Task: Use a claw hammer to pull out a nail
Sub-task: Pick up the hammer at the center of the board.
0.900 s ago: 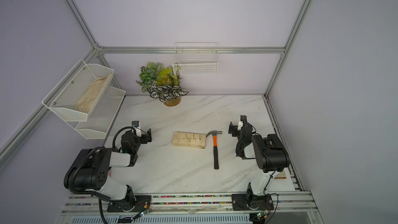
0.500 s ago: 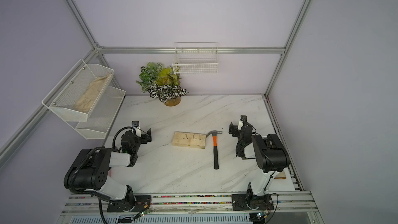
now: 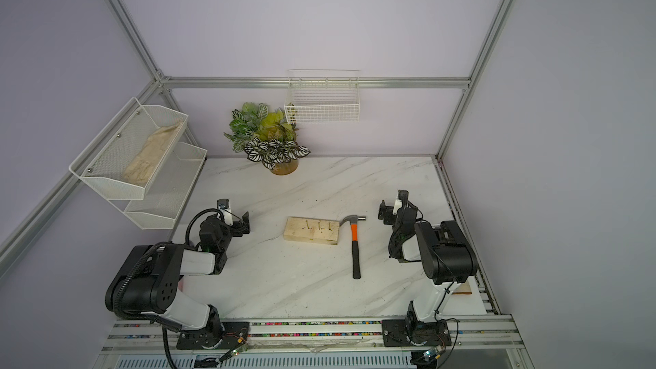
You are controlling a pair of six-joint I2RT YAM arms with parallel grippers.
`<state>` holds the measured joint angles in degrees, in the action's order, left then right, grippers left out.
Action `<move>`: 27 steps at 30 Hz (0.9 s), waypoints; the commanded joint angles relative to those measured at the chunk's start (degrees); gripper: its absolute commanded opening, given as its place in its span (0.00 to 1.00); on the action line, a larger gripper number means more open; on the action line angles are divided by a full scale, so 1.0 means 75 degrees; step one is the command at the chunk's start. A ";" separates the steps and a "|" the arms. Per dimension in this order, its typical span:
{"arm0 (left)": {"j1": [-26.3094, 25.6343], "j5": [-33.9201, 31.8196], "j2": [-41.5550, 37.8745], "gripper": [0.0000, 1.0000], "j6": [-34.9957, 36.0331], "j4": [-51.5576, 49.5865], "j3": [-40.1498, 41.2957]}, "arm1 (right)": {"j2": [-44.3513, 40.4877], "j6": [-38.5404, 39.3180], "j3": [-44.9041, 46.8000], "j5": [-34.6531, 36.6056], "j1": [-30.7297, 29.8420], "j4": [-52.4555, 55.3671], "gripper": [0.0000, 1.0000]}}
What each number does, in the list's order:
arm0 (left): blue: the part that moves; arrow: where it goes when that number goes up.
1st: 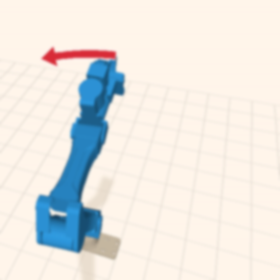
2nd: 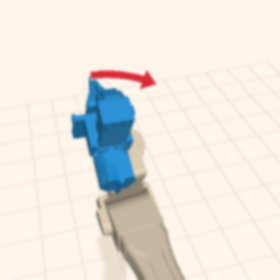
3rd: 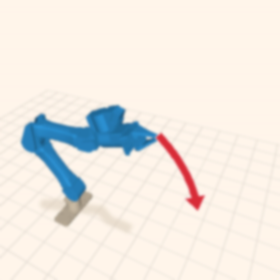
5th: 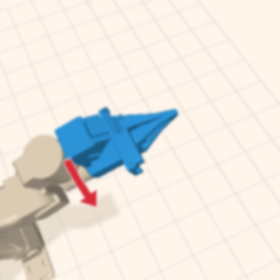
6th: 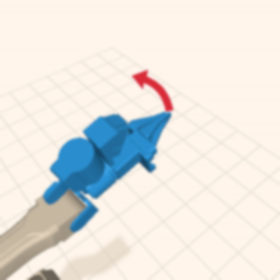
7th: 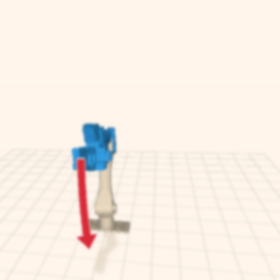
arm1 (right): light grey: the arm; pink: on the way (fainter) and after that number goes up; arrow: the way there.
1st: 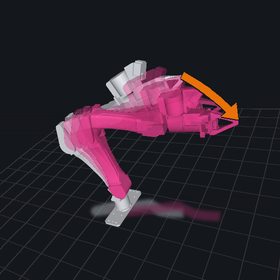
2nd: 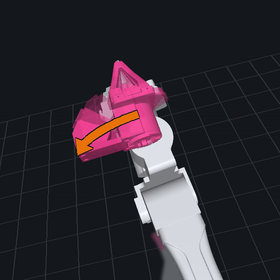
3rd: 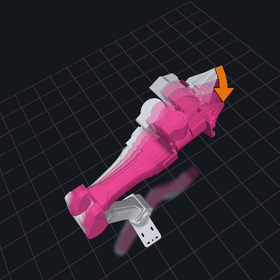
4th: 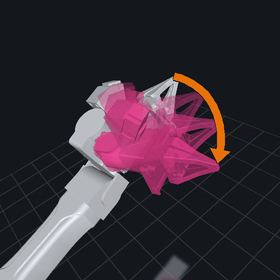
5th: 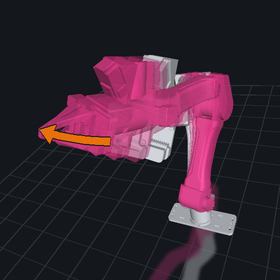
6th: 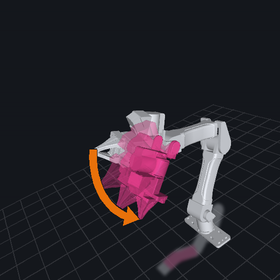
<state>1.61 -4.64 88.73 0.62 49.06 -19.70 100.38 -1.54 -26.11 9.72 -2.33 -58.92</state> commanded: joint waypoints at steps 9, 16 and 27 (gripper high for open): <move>-0.0337 -0.0919 -0.2817 1.00 -0.4619 -0.4695 -0.2056 | -0.2873 -0.3787 -0.1190 -0.0682 0.0311 0.4602 0.97; -0.0155 0.2230 -0.2232 1.00 -0.3942 -0.4973 -0.2642 | -0.3843 -0.3522 -0.1915 -0.0367 -0.1880 0.7882 0.94; -0.0887 0.2969 -0.2258 1.00 -0.3563 -0.5083 -0.3051 | -0.2954 -0.4452 -0.2302 0.0389 -0.4613 1.0842 0.59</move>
<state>-3.22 14.83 73.73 -27.59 11.00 -38.59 77.91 -31.64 -42.24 8.95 -35.18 12.67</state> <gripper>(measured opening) 0.997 0.598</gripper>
